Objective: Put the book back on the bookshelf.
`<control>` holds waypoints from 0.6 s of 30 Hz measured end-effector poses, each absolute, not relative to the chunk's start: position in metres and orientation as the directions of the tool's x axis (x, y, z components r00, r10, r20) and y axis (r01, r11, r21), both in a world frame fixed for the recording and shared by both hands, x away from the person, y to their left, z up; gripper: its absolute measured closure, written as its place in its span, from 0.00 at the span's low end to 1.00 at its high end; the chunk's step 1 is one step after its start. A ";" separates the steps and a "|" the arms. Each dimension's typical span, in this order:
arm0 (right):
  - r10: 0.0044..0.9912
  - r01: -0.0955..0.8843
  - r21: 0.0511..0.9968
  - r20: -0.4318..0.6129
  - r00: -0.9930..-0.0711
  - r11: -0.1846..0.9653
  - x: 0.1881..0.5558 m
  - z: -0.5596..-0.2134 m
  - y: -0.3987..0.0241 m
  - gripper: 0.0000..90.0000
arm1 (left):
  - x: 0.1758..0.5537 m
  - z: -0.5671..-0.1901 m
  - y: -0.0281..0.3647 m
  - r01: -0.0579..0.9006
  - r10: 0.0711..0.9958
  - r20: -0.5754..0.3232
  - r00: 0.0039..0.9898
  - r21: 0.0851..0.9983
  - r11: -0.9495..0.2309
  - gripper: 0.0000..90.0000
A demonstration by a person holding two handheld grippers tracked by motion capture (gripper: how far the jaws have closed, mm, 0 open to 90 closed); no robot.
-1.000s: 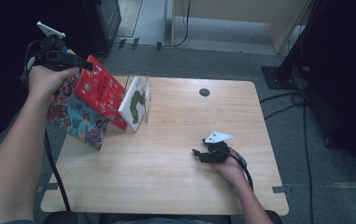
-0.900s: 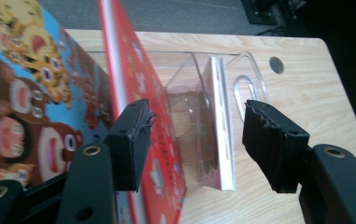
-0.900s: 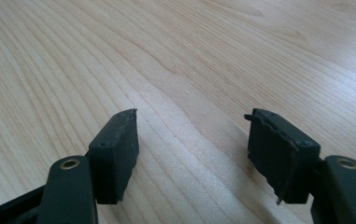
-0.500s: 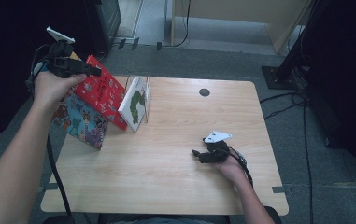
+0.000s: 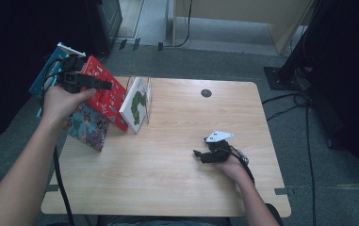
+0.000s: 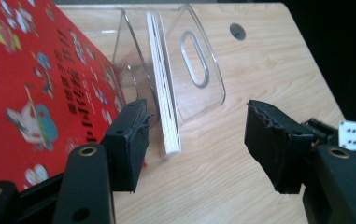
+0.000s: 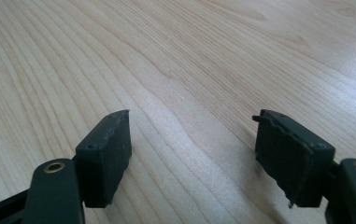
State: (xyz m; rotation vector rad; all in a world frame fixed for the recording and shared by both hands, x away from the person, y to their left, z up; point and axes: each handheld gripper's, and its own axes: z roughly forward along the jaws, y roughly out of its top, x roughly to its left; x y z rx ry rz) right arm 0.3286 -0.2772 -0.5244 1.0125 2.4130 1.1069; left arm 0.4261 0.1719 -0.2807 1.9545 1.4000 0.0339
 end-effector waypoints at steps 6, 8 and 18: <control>0.707 0.478 0.752 0.021 -0.706 0.455 0.329 -0.524 -0.277 0.30 | 0.404 -0.294 0.162 0.790 0.826 -0.350 0.441 0.589 -0.172 0.45; 0.708 0.479 0.752 0.023 -0.706 0.453 0.329 -0.524 -0.277 0.29 | 0.399 -0.299 0.160 0.792 0.823 -0.349 0.448 0.581 -0.185 0.44; 0.708 0.479 0.752 0.024 -0.706 0.452 0.330 -0.524 -0.277 0.29 | 0.377 -0.330 0.151 0.789 0.816 -0.341 0.466 0.577 -0.210 0.44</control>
